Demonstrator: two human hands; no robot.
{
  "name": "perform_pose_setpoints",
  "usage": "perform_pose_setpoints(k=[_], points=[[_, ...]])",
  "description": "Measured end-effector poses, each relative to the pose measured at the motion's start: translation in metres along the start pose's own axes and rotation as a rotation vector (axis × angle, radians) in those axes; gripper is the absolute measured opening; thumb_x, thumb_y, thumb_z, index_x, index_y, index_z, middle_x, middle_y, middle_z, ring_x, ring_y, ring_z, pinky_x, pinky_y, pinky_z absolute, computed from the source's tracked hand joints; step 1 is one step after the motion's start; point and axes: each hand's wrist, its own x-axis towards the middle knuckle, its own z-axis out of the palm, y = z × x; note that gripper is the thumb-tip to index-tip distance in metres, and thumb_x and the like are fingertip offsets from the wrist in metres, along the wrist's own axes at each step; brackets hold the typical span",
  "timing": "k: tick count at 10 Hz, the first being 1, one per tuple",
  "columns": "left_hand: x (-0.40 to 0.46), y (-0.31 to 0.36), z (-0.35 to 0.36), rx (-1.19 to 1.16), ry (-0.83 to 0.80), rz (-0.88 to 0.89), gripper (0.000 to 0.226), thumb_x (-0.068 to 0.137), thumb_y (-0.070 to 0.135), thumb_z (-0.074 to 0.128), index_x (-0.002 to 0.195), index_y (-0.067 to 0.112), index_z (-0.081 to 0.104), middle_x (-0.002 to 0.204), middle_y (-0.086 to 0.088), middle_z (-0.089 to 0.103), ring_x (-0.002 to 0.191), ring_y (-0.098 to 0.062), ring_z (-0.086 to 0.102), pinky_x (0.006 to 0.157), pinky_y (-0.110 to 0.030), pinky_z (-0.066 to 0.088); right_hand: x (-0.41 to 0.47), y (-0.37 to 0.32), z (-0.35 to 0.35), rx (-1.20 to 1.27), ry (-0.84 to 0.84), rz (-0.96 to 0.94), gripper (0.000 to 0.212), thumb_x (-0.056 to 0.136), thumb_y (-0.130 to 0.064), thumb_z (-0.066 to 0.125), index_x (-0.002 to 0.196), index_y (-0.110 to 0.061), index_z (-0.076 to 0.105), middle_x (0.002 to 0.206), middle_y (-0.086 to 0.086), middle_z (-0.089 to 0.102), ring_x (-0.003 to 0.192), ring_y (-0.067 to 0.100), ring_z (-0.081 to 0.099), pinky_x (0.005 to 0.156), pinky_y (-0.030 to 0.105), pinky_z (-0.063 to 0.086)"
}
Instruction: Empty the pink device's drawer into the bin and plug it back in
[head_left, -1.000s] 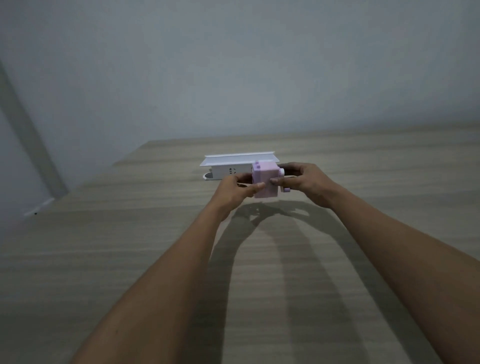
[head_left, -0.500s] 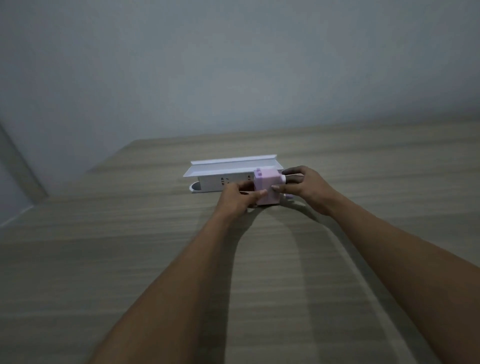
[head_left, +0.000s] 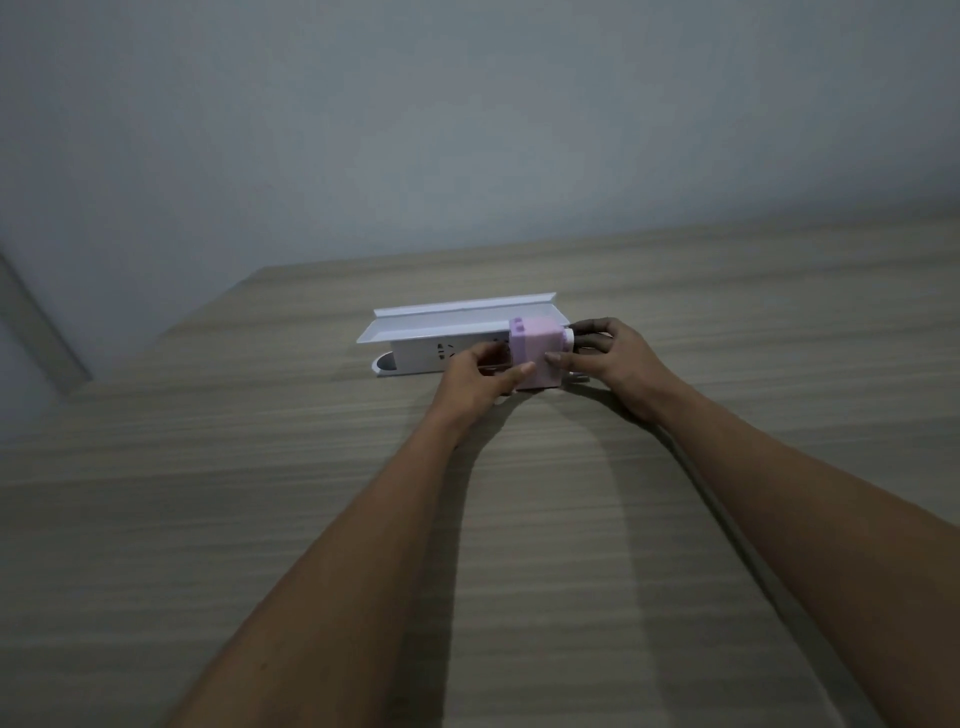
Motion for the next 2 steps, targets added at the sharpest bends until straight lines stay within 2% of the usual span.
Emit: perform_pose_setpoints(k=[1,2], points=[[-0.014,0.005,-0.005,0.001,0.06,-0.038,0.095,0.066,0.044,0.09,0.144,0.007,0.052,0.134,-0.01,0.064,0.115,-0.026,0.067,0.097,-0.042,0.058,-0.007,-0.005,-0.003,-0.031,0.038,-0.01,0.08,0.071,-0.003,0.088,0.14,0.001,0.047,0.134,0.018,0.062,0.121,0.029,0.064,0.083,0.03,0.061],[-0.032,0.006,-0.012,0.011,0.162,-0.011,0.084,0.078,0.039,0.084,0.147,0.006,0.048,0.136,-0.012,0.059,0.115,-0.026,0.066,0.1,-0.044,0.055,-0.031,-0.011,-0.006,-0.201,0.082,-0.023,0.091,0.068,-0.022,0.093,0.145,-0.006,0.047,0.139,0.012,0.058,0.128,0.023,0.057,0.103,0.036,0.05]])
